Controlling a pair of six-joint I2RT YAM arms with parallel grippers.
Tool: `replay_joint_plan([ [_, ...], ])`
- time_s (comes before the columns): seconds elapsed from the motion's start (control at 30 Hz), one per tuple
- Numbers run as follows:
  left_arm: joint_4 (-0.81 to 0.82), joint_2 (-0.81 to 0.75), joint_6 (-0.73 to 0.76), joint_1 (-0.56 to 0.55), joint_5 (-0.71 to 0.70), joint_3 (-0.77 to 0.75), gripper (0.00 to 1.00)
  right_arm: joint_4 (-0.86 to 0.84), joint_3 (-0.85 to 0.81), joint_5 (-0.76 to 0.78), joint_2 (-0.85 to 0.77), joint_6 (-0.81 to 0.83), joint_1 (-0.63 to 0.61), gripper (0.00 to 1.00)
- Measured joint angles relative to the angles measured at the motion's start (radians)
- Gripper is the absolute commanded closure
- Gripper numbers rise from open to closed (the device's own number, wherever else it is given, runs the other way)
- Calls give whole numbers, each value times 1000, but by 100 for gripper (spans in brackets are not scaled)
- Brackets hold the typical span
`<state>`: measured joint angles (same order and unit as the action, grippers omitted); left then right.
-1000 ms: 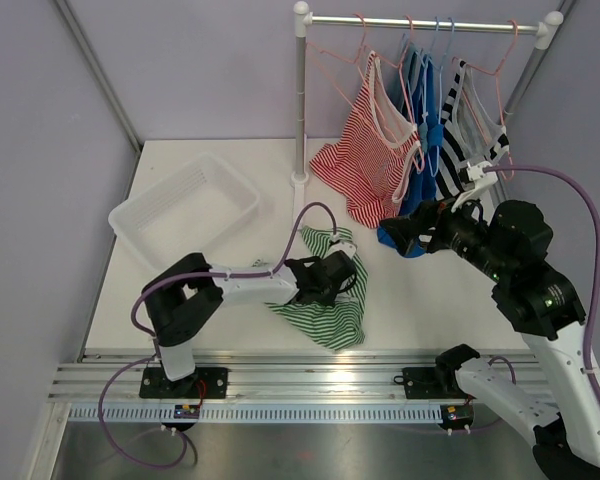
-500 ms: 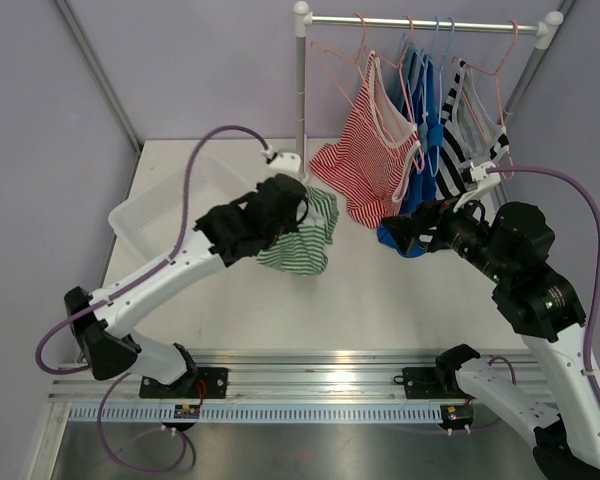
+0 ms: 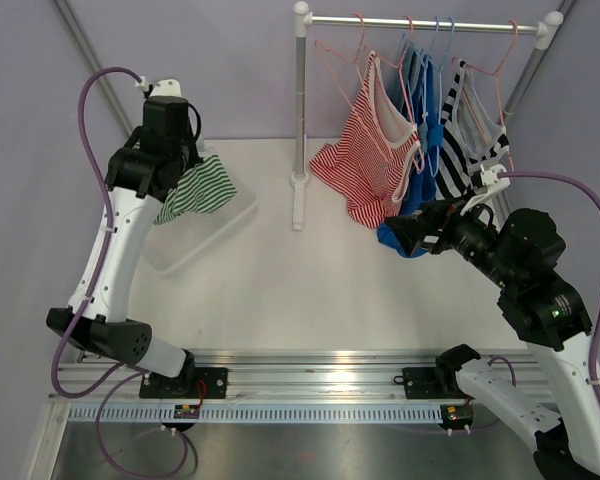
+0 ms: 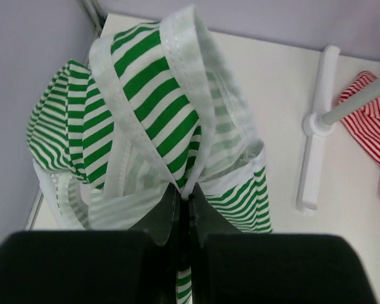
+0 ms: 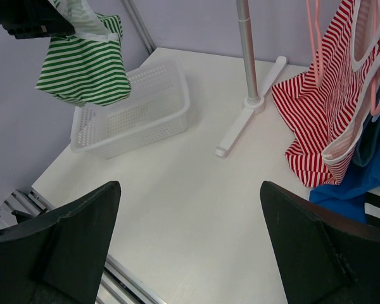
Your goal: Remove the tank top from the hanger
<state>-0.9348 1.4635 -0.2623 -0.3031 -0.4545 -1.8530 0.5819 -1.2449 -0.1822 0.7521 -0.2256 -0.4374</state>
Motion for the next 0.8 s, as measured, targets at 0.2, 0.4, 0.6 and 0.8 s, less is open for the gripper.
replay_joint_plan([
  [0.2,3,172,22,172,132,2,100,-31,2,2,24,-3,0,1],
  [0.4,-10,334,20,239,216,31,68,-64,2,7,85,-14,0,0],
  [0.6,-15,382,5,292,231,35,12,-37,-42,94,186,-15,0,0],
  [0.8,-15,299,-7,286,255,39,1,58,-239,280,372,11,1,0],
])
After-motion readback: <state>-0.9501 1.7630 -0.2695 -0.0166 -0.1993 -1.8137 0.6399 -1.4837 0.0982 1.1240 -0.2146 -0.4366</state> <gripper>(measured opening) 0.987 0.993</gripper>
